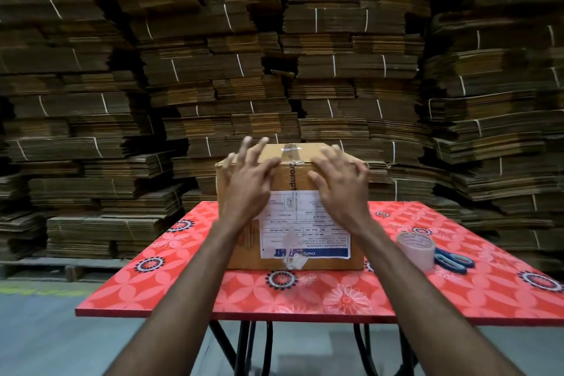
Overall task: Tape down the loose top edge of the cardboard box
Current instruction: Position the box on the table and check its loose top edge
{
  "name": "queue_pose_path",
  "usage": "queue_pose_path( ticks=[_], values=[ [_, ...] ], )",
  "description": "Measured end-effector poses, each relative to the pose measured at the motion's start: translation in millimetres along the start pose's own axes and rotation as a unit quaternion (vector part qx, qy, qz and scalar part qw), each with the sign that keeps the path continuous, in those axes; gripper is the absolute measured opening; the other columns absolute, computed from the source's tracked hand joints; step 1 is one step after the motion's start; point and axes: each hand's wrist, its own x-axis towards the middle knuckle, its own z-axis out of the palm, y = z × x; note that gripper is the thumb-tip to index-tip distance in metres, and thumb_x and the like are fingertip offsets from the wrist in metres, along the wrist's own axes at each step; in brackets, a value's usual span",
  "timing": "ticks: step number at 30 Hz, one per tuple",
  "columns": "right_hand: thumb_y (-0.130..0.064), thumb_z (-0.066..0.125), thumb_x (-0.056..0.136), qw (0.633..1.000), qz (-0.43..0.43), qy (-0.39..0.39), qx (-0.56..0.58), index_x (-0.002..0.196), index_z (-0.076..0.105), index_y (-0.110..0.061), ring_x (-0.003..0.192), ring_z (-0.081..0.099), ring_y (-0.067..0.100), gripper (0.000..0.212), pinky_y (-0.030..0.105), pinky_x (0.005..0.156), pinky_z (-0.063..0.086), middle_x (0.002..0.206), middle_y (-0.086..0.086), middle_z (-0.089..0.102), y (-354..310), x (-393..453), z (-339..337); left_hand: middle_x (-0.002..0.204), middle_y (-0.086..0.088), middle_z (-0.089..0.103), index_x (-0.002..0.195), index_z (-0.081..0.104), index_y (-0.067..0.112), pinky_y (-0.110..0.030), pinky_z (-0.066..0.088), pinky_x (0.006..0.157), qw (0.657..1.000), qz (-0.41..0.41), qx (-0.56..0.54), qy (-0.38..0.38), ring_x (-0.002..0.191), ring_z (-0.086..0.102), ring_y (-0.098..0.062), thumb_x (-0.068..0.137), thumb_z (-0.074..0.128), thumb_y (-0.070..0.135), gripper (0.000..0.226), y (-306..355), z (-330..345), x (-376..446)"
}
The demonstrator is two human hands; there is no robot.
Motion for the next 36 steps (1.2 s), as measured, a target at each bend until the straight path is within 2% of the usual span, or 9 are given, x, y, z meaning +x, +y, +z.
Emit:
queue_pose_path(
  ticks=[3, 7, 11, 15, 20, 24, 27, 31, 36],
  values=[
    [-0.037, 0.043, 0.103, 0.999, -0.039, -0.012, -0.028, 0.139, 0.057, -0.029, 0.140, 0.049, 0.014, 0.039, 0.044, 0.110, 0.022, 0.145, -0.005, 0.060, -21.9, 4.3, 6.9, 0.161, 0.004, 0.037, 0.149, 0.045, 0.026, -0.039, 0.014, 0.123, 0.996, 0.026, -0.051, -0.072, 0.152, 0.022, -0.015, 0.106, 0.038, 0.037, 0.045, 37.4, 13.4, 11.2],
    [-0.045, 0.052, 0.099, 0.998, -0.044, 0.021, -0.039, 0.129, 0.064, -0.032, 0.125, 0.059, 0.014, 0.034, 0.041, 0.103, 0.024, 0.128, -0.008, 0.069, 2.4, 6.4, 0.8, 0.144, 0.000, 0.057, 0.141, 0.055, 0.020, -0.036, 0.032, 0.114, 0.995, 0.003, -0.091, -0.027, 0.134, 0.048, -0.017, 0.104, 0.045, 0.035, 0.042, 42.1, 21.8, 8.9],
    [-0.062, 0.053, 0.095, 0.998, 0.003, 0.045, -0.036, 0.129, 0.065, -0.034, 0.131, 0.054, 0.013, 0.045, 0.037, 0.102, 0.022, 0.133, -0.012, 0.067, 44.1, -3.6, -10.2, 0.139, 0.001, 0.061, 0.138, 0.058, 0.021, -0.030, 0.029, 0.109, 0.996, 0.022, -0.086, 0.001, 0.130, 0.049, -0.015, 0.103, 0.049, 0.034, 0.039, 36.2, 24.9, 6.5],
    [-0.065, 0.058, 0.091, 0.999, 0.031, 0.004, 0.022, 0.130, 0.065, -0.034, 0.130, 0.052, 0.012, 0.051, 0.035, 0.099, 0.020, 0.132, -0.011, 0.066, 57.4, 3.1, -17.9, 0.141, 0.004, 0.061, 0.138, 0.059, 0.024, -0.027, 0.025, 0.108, 0.996, 0.026, -0.088, -0.008, 0.134, 0.048, -0.015, 0.101, 0.054, 0.024, 0.037, 47.6, 27.2, 12.5],
    [-0.047, 0.074, 0.086, 0.988, 0.052, -0.002, 0.147, 0.124, 0.071, -0.028, 0.122, 0.057, 0.016, 0.043, 0.040, 0.106, 0.036, 0.126, -0.005, 0.070, 70.0, 10.4, -16.7, 0.152, 0.004, 0.050, 0.147, 0.048, 0.026, -0.036, 0.022, 0.119, 0.987, 0.098, -0.088, -0.089, 0.145, 0.036, -0.014, 0.100, 0.054, 0.017, 0.048, 81.0, 44.5, 21.5],
    [-0.033, 0.075, 0.091, 0.939, 0.164, 0.031, 0.300, 0.123, 0.074, -0.020, 0.118, 0.063, 0.011, 0.035, 0.022, 0.101, 0.048, 0.125, -0.001, 0.072, 84.4, 5.5, -20.3, 0.135, 0.000, 0.059, 0.137, 0.057, 0.021, -0.042, 0.039, 0.106, 0.990, 0.096, -0.090, -0.053, 0.125, 0.050, -0.020, 0.100, 0.052, 0.023, 0.037, 96.1, 53.6, 29.1],
    [-0.032, 0.072, 0.094, 0.879, 0.222, 0.040, 0.419, 0.123, 0.074, -0.020, 0.118, 0.067, 0.011, 0.031, 0.037, 0.102, 0.055, 0.121, -0.005, 0.074, 89.7, -0.9, -16.3, 0.135, 0.002, 0.057, 0.136, 0.056, 0.024, -0.043, 0.037, 0.106, 0.988, 0.111, -0.085, -0.058, 0.126, 0.046, -0.019, 0.097, 0.055, 0.019, 0.039, 102.5, 60.0, 34.7],
    [-0.023, 0.068, 0.097, 0.817, 0.268, 0.089, 0.503, 0.122, 0.074, -0.007, 0.116, 0.070, 0.020, 0.030, 0.040, 0.101, 0.057, 0.115, 0.002, 0.076, 85.6, 1.8, -12.4, 0.143, 0.004, 0.055, 0.142, 0.052, 0.026, -0.038, 0.025, 0.111, 0.982, 0.155, -0.077, -0.076, 0.135, 0.044, -0.016, 0.099, 0.050, 0.025, 0.042, 117.8, 70.7, 38.3],
    [-0.024, 0.067, 0.098, 0.812, 0.267, 0.086, 0.512, 0.132, 0.068, -0.014, 0.121, 0.066, 0.006, 0.035, 0.034, 0.108, 0.051, 0.132, 0.002, 0.070, 78.8, -8.0, -5.6, 0.149, 0.004, 0.053, 0.146, 0.048, 0.027, -0.038, 0.021, 0.115, 0.987, 0.144, -0.061, -0.030, 0.142, 0.041, -0.016, 0.104, 0.045, 0.029, 0.042, 117.1, 87.3, 27.2]
  ],
)
